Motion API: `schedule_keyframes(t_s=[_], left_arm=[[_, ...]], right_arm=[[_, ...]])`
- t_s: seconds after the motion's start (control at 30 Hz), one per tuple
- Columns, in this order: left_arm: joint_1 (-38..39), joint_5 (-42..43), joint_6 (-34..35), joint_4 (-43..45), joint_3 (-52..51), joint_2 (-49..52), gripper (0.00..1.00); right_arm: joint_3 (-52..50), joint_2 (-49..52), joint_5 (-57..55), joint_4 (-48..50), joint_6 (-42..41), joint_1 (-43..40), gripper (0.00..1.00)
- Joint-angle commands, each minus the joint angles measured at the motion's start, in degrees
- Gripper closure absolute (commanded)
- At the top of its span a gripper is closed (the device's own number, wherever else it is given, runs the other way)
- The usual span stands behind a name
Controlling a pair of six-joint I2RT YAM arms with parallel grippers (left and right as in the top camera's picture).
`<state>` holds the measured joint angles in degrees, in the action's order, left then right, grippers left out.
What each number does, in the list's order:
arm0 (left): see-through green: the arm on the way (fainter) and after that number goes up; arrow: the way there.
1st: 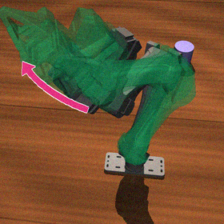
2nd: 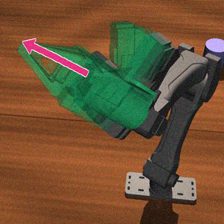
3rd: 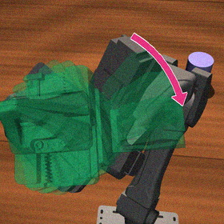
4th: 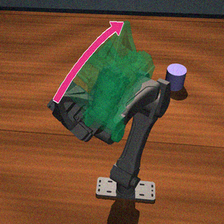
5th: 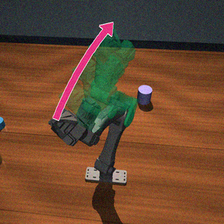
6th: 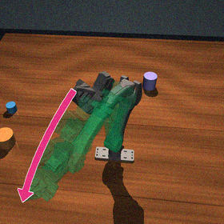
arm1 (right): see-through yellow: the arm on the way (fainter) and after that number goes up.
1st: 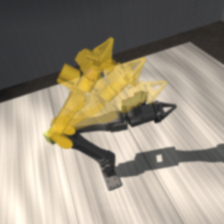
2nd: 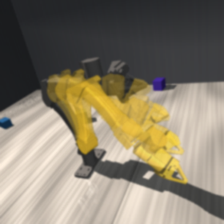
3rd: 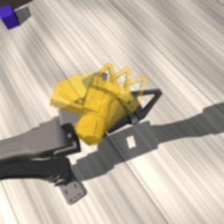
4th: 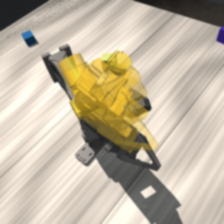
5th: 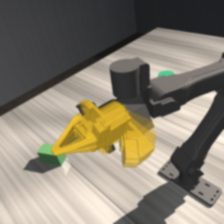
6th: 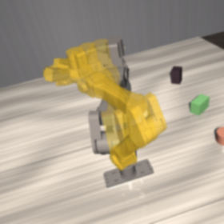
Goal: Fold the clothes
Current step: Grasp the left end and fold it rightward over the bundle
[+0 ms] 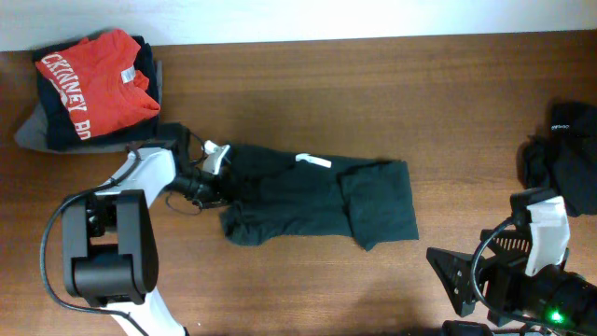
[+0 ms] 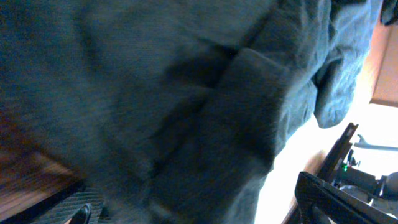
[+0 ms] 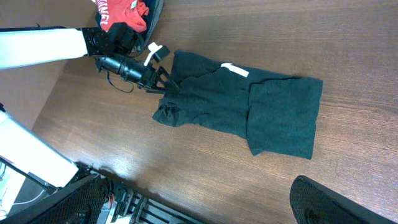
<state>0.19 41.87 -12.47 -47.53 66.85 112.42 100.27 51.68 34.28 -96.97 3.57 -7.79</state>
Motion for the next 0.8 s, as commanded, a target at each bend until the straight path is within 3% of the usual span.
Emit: schedule_keyframes(t_s=[0.0,0.13,0.23,0.4,0.57,0.77], left_arm=[[2.8,-4.79,0.42,0.37,-3.06,4.26,0.01],[4.35,-7.93,3.87,1.66,-3.06,4.26,0.02],[4.72,-8.63,4.31,2.12,-3.06,4.26,0.11],[4.7,-8.63,4.28,3.04,-3.06,4.26,0.51],[4.7,-10.78,5.68,3.15,-3.02,4.26,0.99],[3.63,-22.16,9.7,-0.92,-0.48,4.24,1.0]], right_arm=[[0.61,0.04,-0.5,-0.33,-0.02,0.33,0.01],[0.61,0.04,-0.5,-0.33,-0.02,0.33,0.01],[0.61,0.04,-0.5,-0.35,-0.02,0.33,0.01],[0.61,0.04,-0.5,-0.33,-0.02,0.33,0.01],[0.61,0.04,-0.5,-0.35,-0.02,0.33,0.01],[0.61,0.04,-0.5,-0.35,-0.02,0.33,0.01]])
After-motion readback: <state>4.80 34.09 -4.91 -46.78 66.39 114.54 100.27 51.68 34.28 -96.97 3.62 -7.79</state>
